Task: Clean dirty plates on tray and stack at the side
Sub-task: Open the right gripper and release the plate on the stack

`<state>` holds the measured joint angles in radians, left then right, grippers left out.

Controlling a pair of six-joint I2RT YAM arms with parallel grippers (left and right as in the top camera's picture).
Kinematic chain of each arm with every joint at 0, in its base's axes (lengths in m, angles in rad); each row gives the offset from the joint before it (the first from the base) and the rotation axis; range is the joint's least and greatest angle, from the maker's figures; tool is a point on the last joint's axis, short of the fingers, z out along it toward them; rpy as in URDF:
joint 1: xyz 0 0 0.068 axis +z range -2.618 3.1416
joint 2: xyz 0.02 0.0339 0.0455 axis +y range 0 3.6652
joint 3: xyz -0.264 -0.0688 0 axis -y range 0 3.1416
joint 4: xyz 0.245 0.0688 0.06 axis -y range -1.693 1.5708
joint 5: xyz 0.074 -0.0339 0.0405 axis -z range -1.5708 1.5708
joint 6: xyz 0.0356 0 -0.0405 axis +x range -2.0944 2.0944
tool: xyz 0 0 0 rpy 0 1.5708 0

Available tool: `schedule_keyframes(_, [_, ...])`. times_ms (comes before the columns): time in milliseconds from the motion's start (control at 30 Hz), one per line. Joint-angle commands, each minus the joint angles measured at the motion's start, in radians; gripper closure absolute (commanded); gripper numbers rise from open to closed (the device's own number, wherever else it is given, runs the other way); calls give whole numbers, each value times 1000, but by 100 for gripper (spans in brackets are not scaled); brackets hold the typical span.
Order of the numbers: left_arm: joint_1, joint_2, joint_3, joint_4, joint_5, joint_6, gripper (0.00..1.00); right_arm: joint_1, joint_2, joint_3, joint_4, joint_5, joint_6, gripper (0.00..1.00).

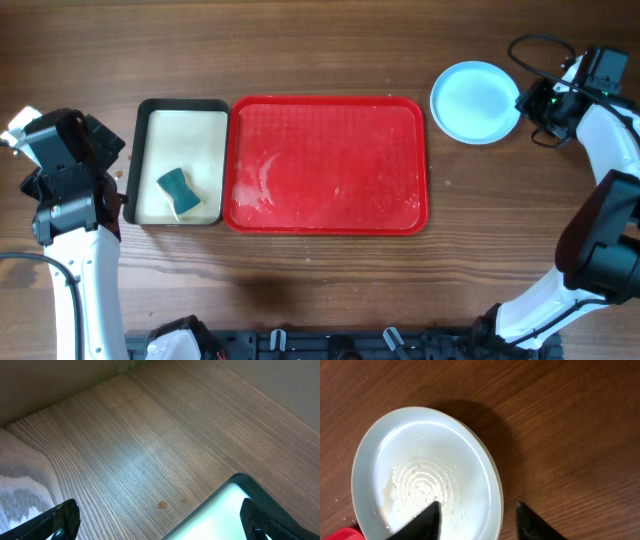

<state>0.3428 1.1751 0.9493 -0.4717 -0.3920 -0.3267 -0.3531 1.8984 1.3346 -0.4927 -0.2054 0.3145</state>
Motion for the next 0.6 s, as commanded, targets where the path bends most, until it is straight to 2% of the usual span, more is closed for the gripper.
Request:
schedule_keyframes(0, [5, -3, 12, -1, -2, -6, 0, 3, 11, -2, -10, 1, -21, 38])
schedule_keyframes(167, [5, -3, 12, 0, -2, -6, 0, 40, 11, -2, -2, -94, -173, 30])
schedule_keyframes(300, [5, -3, 12, 0, -2, -6, 0, 145, 11, -2, 2, -98, -314, 26])
schedule_keyframes(567, [5, -3, 12, -1, -2, -6, 0, 374, 16, -2, -1, -19, -341, 11])
